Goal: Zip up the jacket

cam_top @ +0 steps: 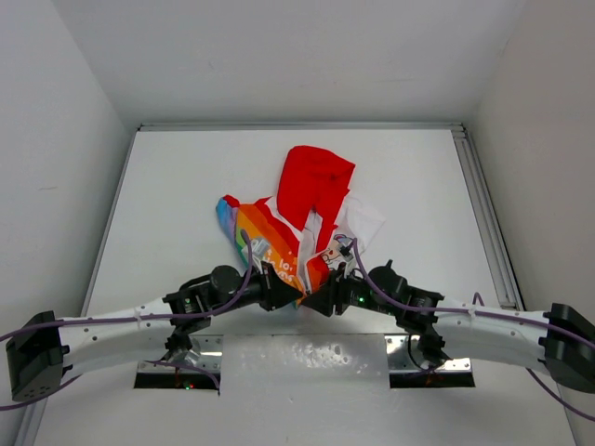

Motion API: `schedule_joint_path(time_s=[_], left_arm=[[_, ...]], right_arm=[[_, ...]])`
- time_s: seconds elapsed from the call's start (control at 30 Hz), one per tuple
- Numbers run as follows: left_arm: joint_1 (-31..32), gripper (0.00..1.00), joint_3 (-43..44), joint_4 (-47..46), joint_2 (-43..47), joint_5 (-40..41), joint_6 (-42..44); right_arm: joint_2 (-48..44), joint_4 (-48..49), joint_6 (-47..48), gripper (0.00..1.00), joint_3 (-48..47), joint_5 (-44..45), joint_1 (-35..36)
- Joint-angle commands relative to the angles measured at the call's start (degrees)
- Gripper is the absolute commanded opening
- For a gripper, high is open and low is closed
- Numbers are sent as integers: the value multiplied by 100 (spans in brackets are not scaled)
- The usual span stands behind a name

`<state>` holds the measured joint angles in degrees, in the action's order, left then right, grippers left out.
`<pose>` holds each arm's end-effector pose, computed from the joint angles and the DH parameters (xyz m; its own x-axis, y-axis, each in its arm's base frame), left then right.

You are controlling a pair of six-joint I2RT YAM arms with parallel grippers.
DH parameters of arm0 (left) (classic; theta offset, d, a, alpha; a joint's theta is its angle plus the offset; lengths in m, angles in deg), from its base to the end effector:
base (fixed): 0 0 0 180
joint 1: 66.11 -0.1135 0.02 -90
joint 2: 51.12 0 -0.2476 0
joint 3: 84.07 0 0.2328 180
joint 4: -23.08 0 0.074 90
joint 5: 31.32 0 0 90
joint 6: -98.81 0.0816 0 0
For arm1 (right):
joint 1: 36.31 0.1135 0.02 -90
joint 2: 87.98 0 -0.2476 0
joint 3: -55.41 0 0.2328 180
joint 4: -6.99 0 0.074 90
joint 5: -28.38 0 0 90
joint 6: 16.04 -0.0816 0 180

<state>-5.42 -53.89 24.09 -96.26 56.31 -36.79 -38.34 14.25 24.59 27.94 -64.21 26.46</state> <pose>0.1047 -0.1933 0.1861 -0.7306 -0.1568 -0.6645 0.5270 0.4894 -0.6949 0.0999 0.2022 0.1743 -0.7660 0.1685 -0.6204 -0.5021 0.4460 0.7409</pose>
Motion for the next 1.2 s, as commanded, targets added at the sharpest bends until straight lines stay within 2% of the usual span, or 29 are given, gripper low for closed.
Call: schedule_joint_path(time_s=[0.0,0.27,0.37,0.5,0.57,0.6,0.67,0.83,0.97,1.17], left_arm=[[-48,0,-22,-312,58,-79,-80],[-48,0,-22,-312,67,-53,-71],[-48,0,-22,-312,67,-62,-71],[-48,0,-30,-303,76,-79,-98],[-48,0,-39,-312,85,-79,-89],[-48,0,-39,-312,85,-79,-89],[-48,0,-48,-286,85,-70,-80],[-39,0,-74,-14,-20,122,-19],[-30,0,-179,-48,-143,123,34],[145,0,-338,-66,-205,211,122]], right_arm=[[-16,277,32,37,-21,48,8],[-104,-5,-108,38,67,57,8],[-78,-66,-100,34,23,57,8],[-43,-101,-73,18,-47,48,8],[-25,-136,-82,14,-100,22,8],[-8,-137,-82,6,-117,4,-1],[-16,-154,-187,0,-161,-75,8],[-183,-400,-890,0,-486,-355,8],[-193,-199,-1540,0,-627,-356,-1],[150,117,-2217,0,-900,117,-1]])
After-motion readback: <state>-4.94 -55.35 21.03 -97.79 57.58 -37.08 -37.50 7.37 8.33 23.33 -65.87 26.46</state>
